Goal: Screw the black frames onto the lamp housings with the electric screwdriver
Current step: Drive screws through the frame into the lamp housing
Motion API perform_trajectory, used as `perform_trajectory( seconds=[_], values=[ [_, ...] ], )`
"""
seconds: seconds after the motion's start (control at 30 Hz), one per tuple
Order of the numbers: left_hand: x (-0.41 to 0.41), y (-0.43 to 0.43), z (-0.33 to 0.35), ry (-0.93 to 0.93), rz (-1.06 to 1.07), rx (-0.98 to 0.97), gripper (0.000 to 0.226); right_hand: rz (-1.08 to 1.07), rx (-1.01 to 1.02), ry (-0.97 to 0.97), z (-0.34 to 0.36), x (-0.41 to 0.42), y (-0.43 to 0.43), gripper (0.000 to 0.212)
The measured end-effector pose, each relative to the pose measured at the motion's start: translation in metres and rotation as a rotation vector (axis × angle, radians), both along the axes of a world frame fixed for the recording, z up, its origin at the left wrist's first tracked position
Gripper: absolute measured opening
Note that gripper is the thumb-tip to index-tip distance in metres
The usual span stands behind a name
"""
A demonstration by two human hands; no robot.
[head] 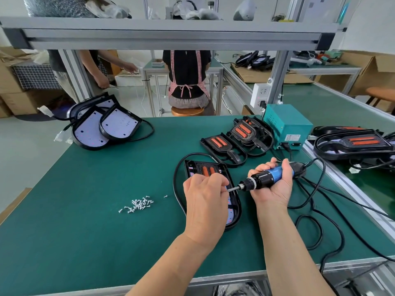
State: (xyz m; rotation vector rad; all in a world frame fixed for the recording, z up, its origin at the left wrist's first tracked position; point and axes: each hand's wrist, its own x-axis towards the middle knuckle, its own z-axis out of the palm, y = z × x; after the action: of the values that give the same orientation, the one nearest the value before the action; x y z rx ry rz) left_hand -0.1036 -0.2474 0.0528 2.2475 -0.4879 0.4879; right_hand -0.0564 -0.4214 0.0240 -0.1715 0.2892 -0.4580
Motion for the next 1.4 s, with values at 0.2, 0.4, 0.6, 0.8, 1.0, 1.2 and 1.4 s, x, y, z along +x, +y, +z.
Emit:
perform_trajectory(
  seconds=[0.2,0.4,0.6,0.8,1.0,1.2,1.4],
  values=[
    [0.005,0.006,0.008,0.02,-0.09,0.166,0.024,-0.013,0.016,-0.019,-0.001,0.001,-0.003,0.022],
    [0.005,0.004,0.009,0.103,-0.148,0.062,0.029,-0.006,0.016,-0.005,0.0,0.001,-0.001,0.022],
    [0.004,-0.001,0.007,0.099,-0.101,-0.053,0.022,-0.012,0.016,-0.001,0.002,-0.001,0.0,0.023],
    [0.003,-0.005,0.006,0.035,-0.032,-0.086,0.024,-0.012,0.044,-0.006,0.003,-0.002,-0.001,0.023],
    [0.004,-0.006,0.005,0.005,-0.043,-0.126,0.023,-0.011,0.043,-0.002,0.003,-0.002,0.0,0.023],
    [0.004,-0.006,0.003,0.029,-0.039,-0.144,0.022,-0.008,0.057,-0.002,0.005,-0.002,-0.001,0.024],
    [0.003,-0.006,0.003,0.03,-0.028,-0.146,0.02,-0.009,0.043,0.01,0.006,-0.002,0.0,0.024]
  ],
)
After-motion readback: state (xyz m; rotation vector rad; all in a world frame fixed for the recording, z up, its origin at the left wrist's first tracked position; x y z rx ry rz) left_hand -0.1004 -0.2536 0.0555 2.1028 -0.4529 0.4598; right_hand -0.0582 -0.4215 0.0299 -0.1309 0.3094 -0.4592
